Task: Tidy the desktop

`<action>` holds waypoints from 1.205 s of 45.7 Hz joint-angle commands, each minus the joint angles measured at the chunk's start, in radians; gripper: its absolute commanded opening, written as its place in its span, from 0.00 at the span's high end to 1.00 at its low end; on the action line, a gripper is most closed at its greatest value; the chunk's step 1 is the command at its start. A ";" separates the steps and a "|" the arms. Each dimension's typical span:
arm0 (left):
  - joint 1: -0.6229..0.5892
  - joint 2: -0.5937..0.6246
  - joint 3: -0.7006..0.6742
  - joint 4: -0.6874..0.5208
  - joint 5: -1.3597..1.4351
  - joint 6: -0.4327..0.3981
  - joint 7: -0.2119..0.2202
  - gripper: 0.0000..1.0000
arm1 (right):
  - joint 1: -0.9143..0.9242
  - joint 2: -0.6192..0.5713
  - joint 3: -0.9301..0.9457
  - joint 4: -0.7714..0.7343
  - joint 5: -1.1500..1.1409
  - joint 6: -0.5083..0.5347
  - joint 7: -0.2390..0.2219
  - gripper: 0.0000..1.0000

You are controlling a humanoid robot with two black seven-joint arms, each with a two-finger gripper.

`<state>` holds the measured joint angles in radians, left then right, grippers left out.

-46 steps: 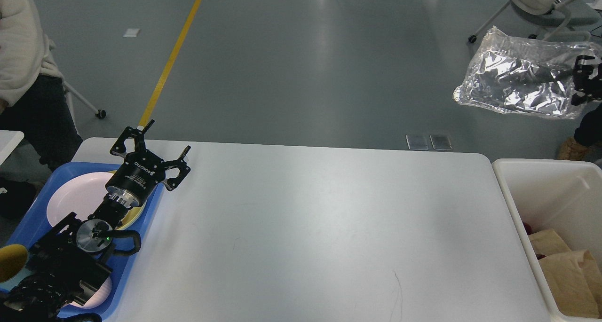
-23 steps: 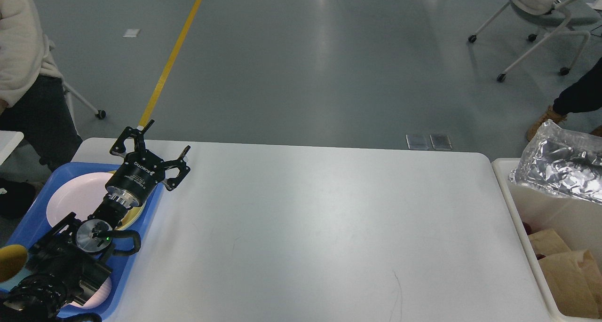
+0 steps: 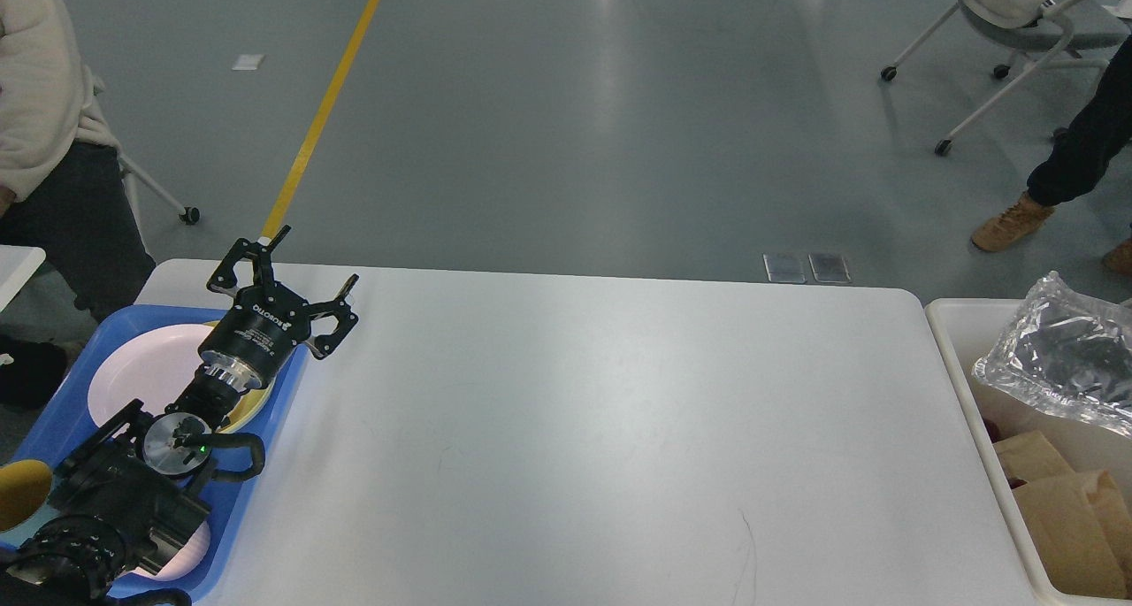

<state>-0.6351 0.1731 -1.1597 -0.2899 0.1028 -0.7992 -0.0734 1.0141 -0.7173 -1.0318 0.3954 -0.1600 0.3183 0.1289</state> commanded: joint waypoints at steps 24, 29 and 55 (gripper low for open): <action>0.000 -0.001 0.000 0.000 0.000 0.000 0.000 0.03 | -0.026 0.002 0.006 0.002 0.013 -0.150 0.001 0.40; 0.000 0.000 0.000 0.000 0.000 0.000 0.000 0.03 | -0.023 0.002 0.006 0.000 0.013 -0.150 0.001 0.38; 0.000 -0.001 0.000 0.000 0.000 0.000 0.000 0.03 | -0.009 0.002 0.102 -0.001 0.013 -0.151 0.001 0.33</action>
<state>-0.6351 0.1729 -1.1597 -0.2899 0.1028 -0.7992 -0.0735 0.9995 -0.7155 -0.9470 0.3948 -0.1472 0.1682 0.1304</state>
